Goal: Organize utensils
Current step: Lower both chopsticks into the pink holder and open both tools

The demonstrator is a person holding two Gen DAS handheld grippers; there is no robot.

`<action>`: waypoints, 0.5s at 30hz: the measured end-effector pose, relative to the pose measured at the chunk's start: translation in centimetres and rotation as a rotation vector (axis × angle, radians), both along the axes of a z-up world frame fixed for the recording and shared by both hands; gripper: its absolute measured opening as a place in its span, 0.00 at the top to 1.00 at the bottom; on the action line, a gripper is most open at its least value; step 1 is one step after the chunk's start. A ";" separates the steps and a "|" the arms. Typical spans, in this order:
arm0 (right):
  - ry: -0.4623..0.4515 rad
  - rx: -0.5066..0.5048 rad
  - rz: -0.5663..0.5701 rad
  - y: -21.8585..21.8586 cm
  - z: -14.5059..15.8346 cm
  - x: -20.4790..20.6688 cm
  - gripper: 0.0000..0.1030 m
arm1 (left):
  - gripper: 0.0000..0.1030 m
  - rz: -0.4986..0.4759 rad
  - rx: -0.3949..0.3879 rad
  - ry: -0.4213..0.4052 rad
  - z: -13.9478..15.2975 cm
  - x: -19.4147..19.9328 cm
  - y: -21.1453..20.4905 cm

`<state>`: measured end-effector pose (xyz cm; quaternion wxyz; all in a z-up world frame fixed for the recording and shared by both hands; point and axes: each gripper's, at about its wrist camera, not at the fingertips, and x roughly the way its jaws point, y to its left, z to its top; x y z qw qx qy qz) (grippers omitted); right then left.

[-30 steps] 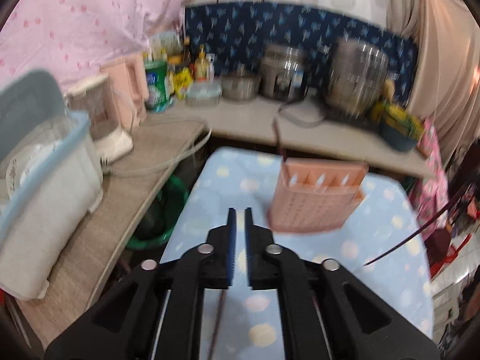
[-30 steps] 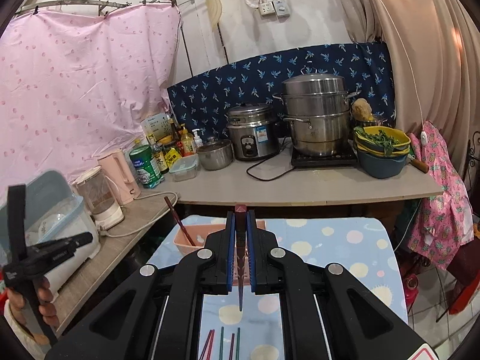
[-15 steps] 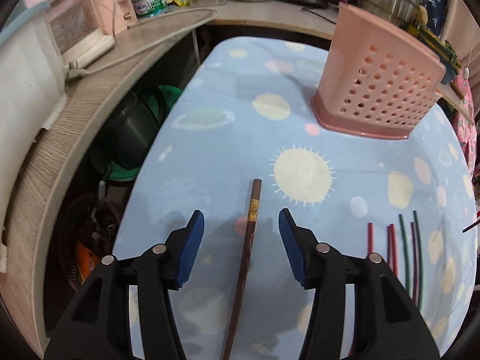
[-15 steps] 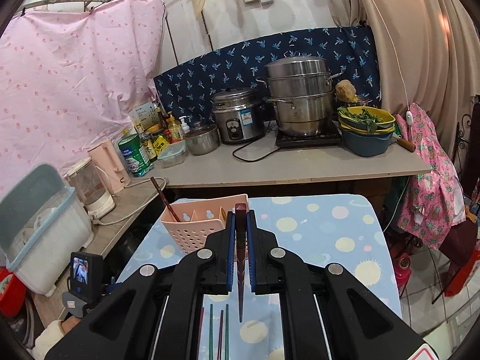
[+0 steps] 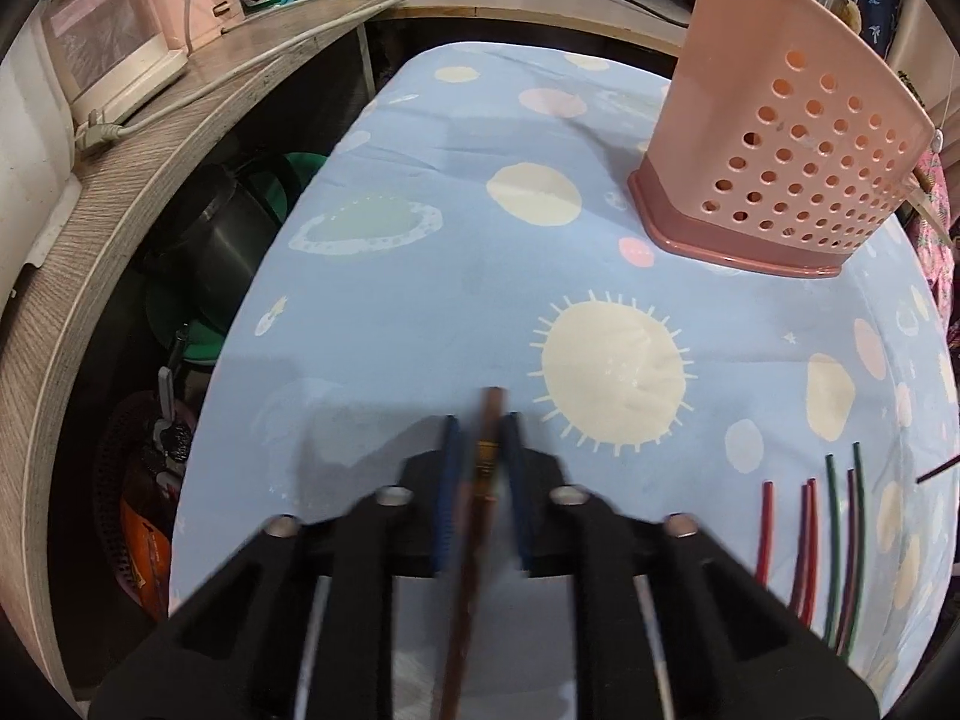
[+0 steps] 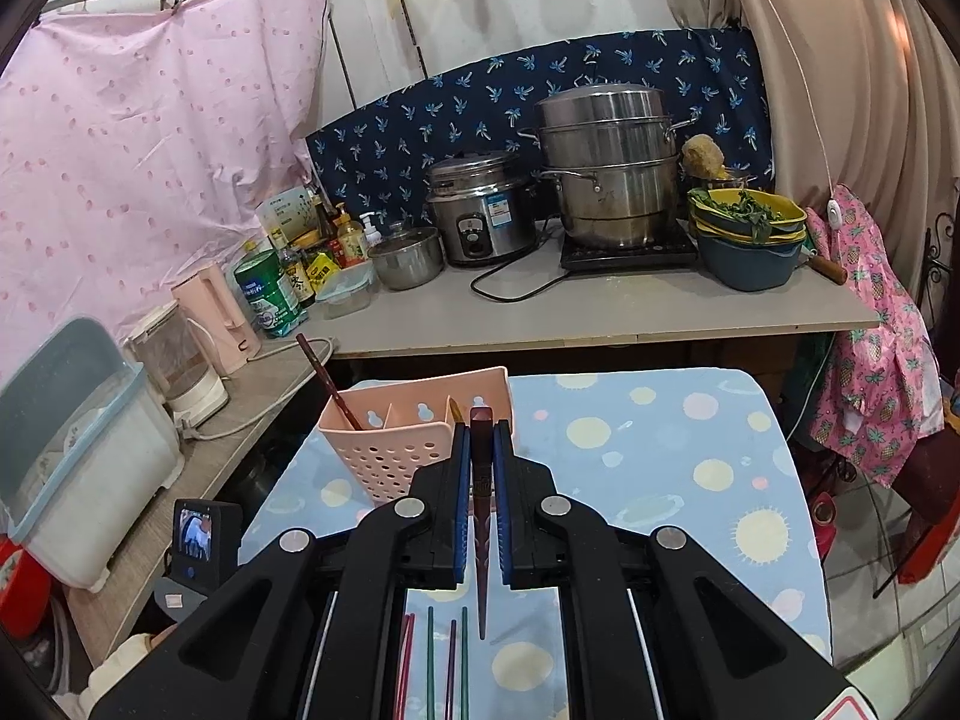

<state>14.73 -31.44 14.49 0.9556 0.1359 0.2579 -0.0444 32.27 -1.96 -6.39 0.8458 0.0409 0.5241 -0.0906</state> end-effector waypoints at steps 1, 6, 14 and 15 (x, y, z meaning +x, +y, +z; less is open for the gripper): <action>0.002 0.000 0.001 0.1 0.0 0.0 0.93 | 0.92 0.002 -0.003 -0.001 0.1 -0.1 0.0; -0.003 0.001 0.005 0.2 0.3 -0.4 0.93 | 0.93 -0.003 -0.049 -0.031 3.0 -1.6 0.5; -0.028 0.015 0.016 0.1 1.5 -1.0 0.93 | 0.93 -0.032 -0.158 -0.188 13.8 -5.8 1.3; -0.031 0.019 0.018 0.0 1.7 -1.0 0.93 | 0.93 -0.035 -0.174 -0.206 15.1 -6.0 1.2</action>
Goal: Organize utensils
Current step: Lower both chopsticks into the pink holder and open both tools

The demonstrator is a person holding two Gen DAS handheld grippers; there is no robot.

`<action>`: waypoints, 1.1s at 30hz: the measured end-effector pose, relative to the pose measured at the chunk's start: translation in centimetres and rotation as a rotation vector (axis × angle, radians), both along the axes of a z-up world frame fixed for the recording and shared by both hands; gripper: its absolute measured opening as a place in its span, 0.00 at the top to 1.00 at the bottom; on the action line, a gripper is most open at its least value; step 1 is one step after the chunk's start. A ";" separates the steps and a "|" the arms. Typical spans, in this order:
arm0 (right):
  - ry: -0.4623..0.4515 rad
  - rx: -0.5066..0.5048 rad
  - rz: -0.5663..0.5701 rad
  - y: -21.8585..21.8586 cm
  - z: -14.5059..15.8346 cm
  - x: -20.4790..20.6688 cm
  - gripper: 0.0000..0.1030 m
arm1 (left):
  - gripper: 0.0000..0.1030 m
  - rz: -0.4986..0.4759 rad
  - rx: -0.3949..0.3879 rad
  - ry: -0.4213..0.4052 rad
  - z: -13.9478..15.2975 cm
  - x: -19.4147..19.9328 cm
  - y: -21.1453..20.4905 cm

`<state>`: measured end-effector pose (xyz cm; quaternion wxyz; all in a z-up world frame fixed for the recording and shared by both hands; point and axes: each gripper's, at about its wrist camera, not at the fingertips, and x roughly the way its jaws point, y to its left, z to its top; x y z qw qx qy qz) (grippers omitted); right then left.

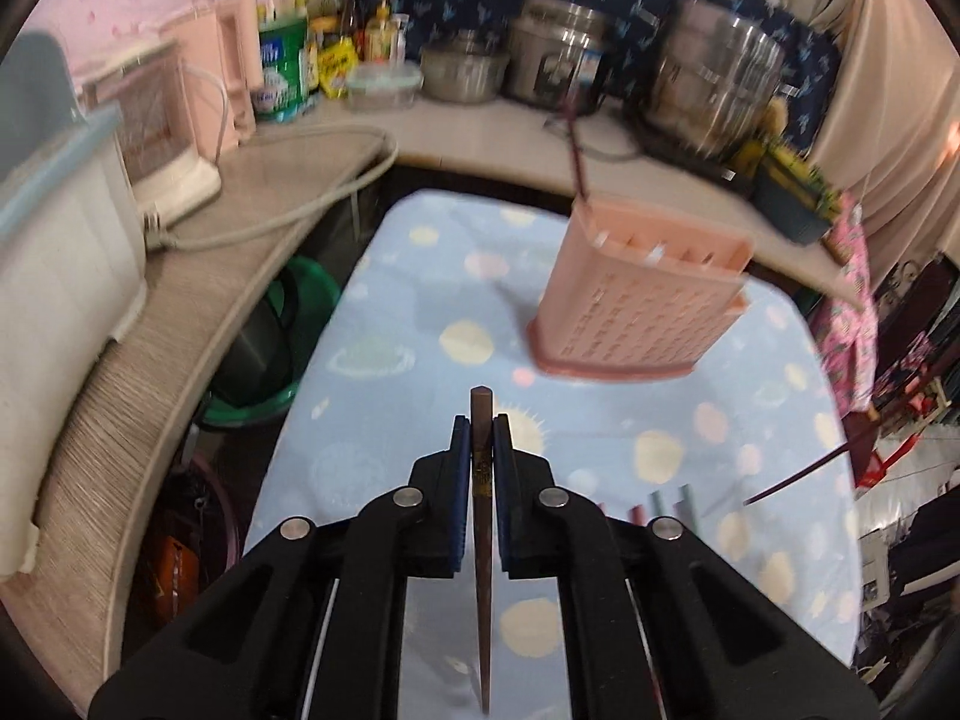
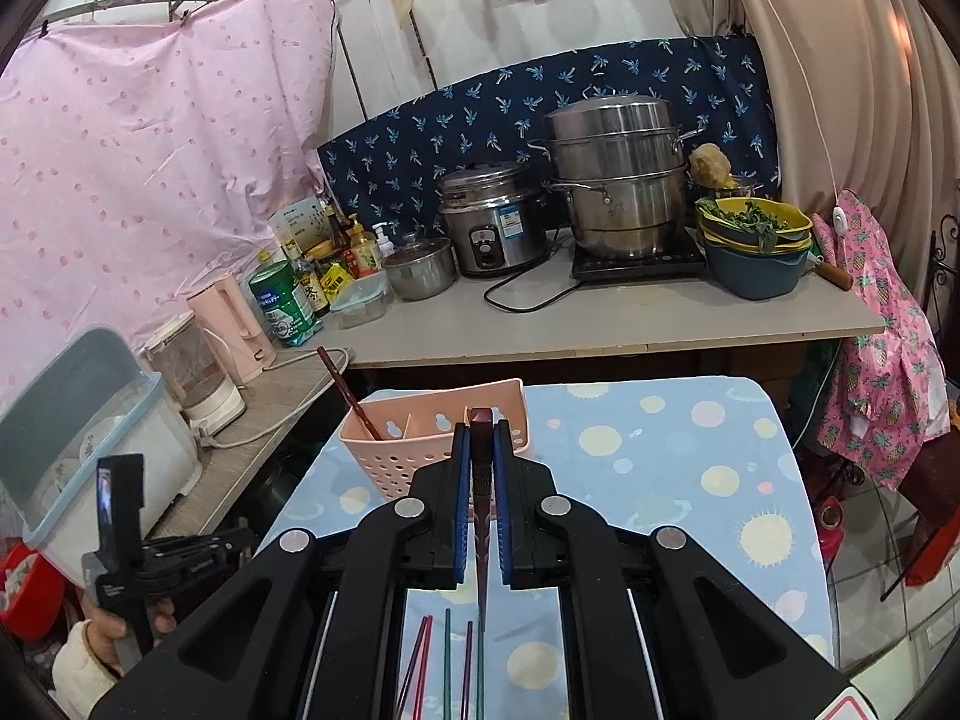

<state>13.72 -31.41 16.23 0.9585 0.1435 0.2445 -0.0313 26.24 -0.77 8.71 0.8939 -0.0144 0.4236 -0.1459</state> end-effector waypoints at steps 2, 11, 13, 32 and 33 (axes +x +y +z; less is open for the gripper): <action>-0.008 0.012 0.007 -0.3 0.5 0.1 0.93 | 0.93 -0.005 -0.031 -0.040 2.6 -0.7 -0.2; -0.082 0.007 0.035 -1.2 5.1 3.5 0.93 | 0.93 -0.008 -0.143 -0.257 14.1 0.1 -2.6; -0.098 0.005 0.036 -1.3 6.4 5.0 0.93 | 0.93 0.001 -0.150 -0.304 16.1 0.8 -3.4; -0.057 0.017 0.054 -0.3 4.6 16.8 0.93 | 0.93 0.076 -0.131 -0.329 14.8 9.8 -8.0; -0.046 0.017 0.057 -0.3 4.0 17.2 0.93 | 0.93 0.077 -0.128 -0.312 13.8 10.3 -8.1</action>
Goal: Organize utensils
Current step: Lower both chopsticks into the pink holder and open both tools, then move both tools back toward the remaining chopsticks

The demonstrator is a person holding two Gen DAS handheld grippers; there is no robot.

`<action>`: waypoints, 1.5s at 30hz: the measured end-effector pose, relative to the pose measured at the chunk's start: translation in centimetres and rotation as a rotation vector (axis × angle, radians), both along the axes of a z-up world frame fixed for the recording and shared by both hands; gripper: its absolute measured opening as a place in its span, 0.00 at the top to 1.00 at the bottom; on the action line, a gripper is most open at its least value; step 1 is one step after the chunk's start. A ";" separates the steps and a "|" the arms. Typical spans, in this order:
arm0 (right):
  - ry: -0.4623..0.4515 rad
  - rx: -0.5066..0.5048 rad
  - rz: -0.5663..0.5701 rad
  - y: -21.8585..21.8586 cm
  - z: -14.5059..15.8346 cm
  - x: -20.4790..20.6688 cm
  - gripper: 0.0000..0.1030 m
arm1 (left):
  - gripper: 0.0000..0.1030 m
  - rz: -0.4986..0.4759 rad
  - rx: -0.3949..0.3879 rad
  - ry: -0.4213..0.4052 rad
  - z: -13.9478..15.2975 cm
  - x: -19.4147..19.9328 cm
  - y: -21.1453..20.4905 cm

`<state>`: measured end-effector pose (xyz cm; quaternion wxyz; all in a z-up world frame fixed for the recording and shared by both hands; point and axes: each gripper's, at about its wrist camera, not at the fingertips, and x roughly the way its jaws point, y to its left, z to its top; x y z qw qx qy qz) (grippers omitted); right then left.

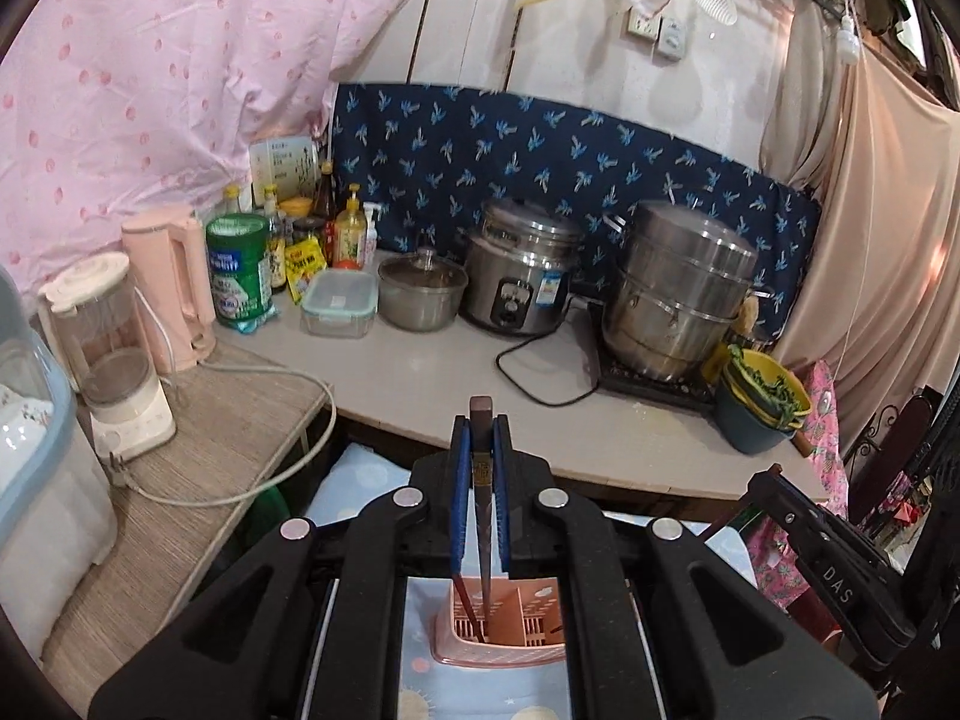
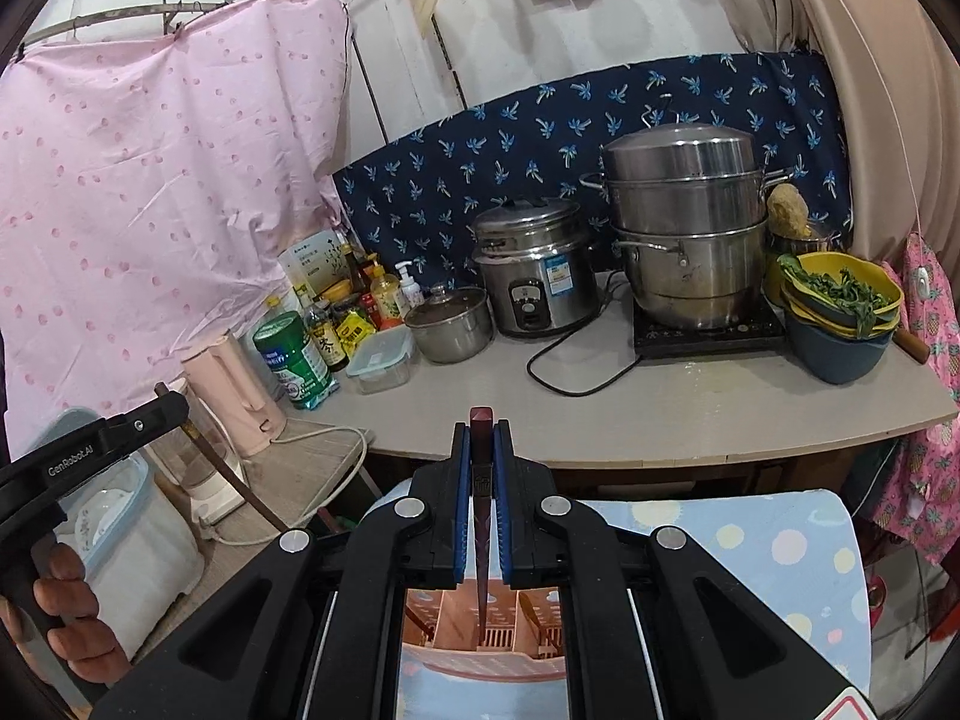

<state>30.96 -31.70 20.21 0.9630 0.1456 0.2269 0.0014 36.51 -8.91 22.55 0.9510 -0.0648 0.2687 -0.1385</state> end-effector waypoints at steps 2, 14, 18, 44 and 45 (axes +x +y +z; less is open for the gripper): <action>0.025 0.003 0.005 0.0 -1.2 0.8 0.93 | 0.93 0.004 0.010 0.032 -1.6 0.8 -0.3; 0.052 0.001 -0.001 -0.1 -3.4 0.7 0.67 | 0.63 0.044 0.075 0.049 -4.6 0.4 -0.2; 0.029 -0.005 -0.004 0.1 -2.5 -0.9 0.60 | 0.46 0.066 0.105 0.013 -4.2 -1.4 0.2; 0.069 -0.047 0.020 3.9 -6.4 -19.8 0.46 | 0.36 0.103 0.255 0.062 -9.7 -19.0 4.1; 0.073 -0.047 0.022 4.1 -6.8 -20.3 0.46 | 0.36 0.104 0.259 0.064 -10.1 -19.5 4.1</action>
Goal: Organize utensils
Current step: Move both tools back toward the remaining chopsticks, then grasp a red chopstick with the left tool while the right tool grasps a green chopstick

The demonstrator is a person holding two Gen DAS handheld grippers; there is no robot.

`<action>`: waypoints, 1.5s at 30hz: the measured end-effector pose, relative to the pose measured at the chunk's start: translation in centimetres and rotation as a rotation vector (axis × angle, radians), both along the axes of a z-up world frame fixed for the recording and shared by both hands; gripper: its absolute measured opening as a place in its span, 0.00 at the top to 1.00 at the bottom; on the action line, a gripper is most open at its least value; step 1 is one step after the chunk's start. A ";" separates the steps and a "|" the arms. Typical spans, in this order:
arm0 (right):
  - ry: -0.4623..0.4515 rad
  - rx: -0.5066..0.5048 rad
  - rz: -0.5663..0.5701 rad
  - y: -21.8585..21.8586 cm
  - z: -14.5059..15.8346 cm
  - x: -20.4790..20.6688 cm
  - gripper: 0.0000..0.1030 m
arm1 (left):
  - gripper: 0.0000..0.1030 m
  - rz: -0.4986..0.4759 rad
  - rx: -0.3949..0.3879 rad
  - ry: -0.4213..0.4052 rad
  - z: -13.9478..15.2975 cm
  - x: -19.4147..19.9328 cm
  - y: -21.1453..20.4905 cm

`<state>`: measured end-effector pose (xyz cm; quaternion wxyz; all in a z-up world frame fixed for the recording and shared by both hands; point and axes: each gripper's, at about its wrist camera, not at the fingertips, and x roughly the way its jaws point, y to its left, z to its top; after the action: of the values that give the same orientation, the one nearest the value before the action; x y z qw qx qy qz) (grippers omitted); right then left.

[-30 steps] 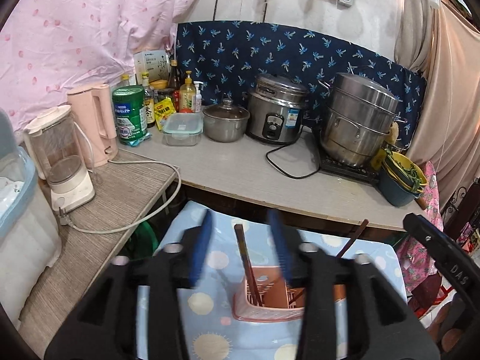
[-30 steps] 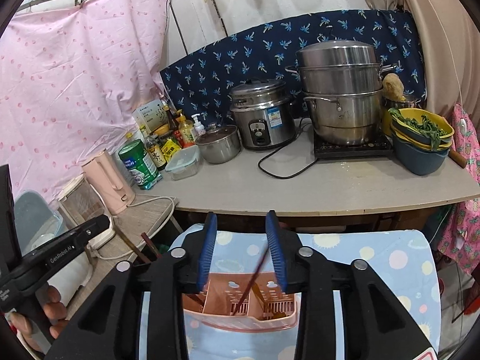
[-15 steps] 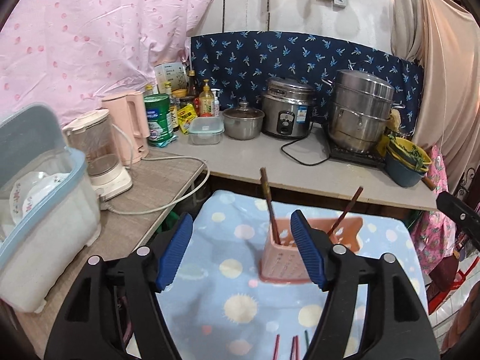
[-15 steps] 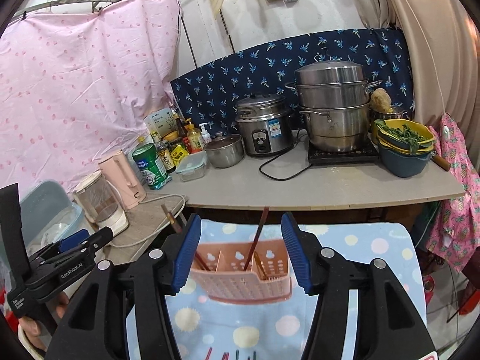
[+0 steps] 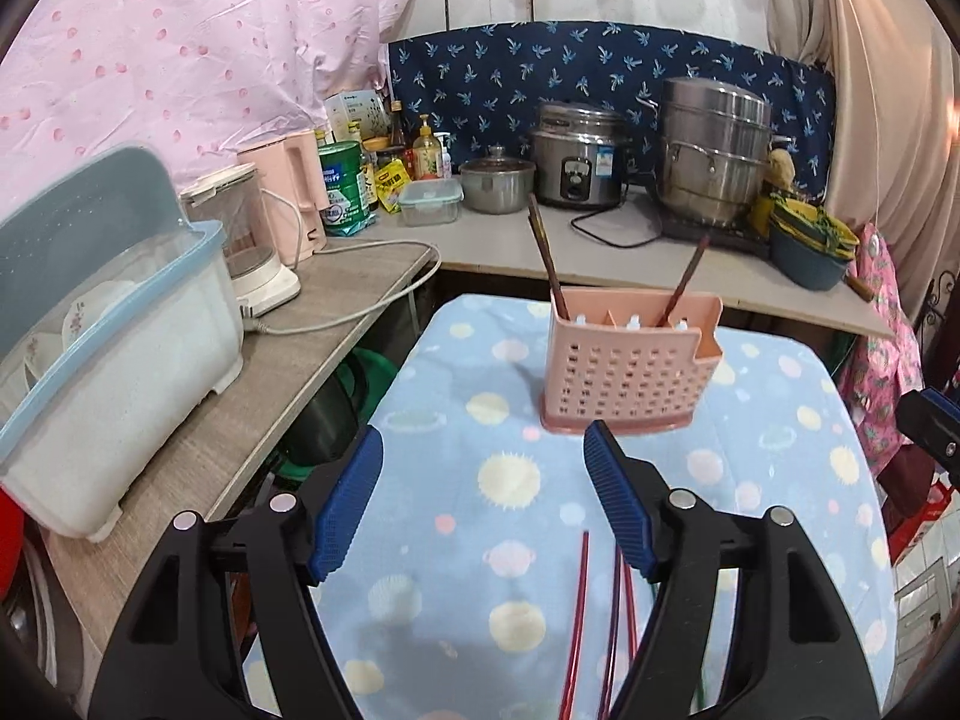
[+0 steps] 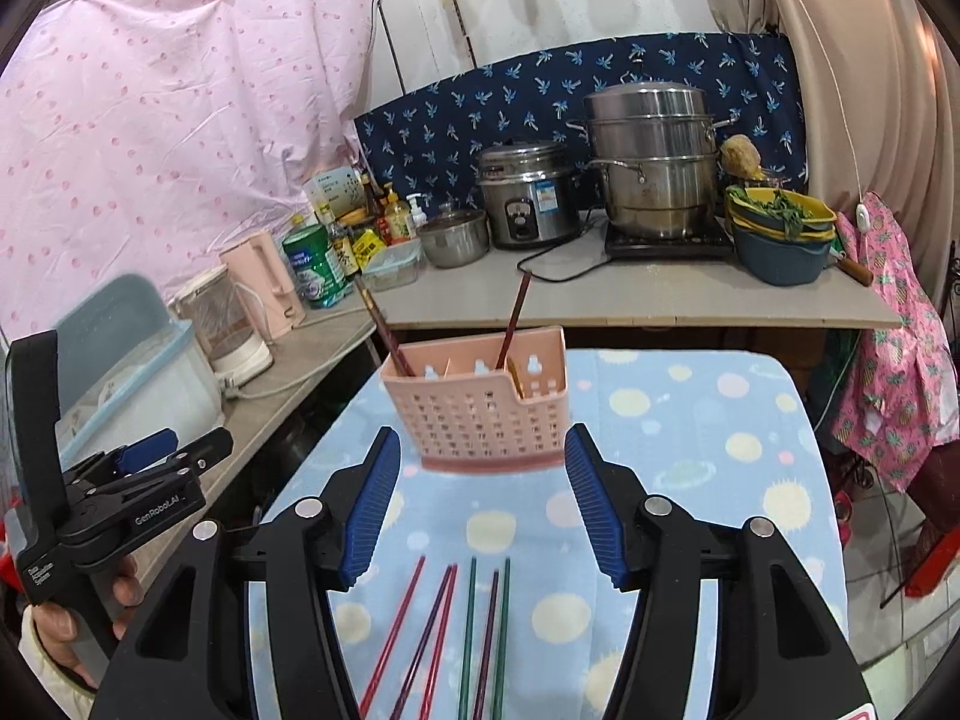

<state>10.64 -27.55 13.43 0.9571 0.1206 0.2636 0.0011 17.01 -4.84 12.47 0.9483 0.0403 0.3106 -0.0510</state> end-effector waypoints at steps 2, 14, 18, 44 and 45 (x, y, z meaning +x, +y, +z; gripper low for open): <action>0.014 0.002 0.004 0.4 -0.9 -1.1 0.46 | 0.36 -0.003 0.000 0.015 -0.9 -0.9 0.1; 0.140 -0.042 0.009 2.3 -8.1 -5.7 0.46 | 0.36 0.007 0.012 0.125 -7.4 -5.0 1.3; 0.194 -0.039 0.004 2.7 -10.9 -6.9 0.46 | 0.36 0.011 0.015 0.163 -9.9 -6.0 1.7; 0.371 -0.046 0.023 4.5 -19.7 -9.1 0.66 | 0.32 -0.045 0.060 0.293 -17.1 -9.8 1.0; 0.374 -0.046 0.025 4.6 -19.8 -9.0 0.67 | 0.32 -0.051 0.060 0.294 -17.2 -9.9 0.8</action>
<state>1.61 -22.93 -6.36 0.8937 0.0933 0.4386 -0.0155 7.07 -4.00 -4.75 0.8893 0.0685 0.4464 -0.0714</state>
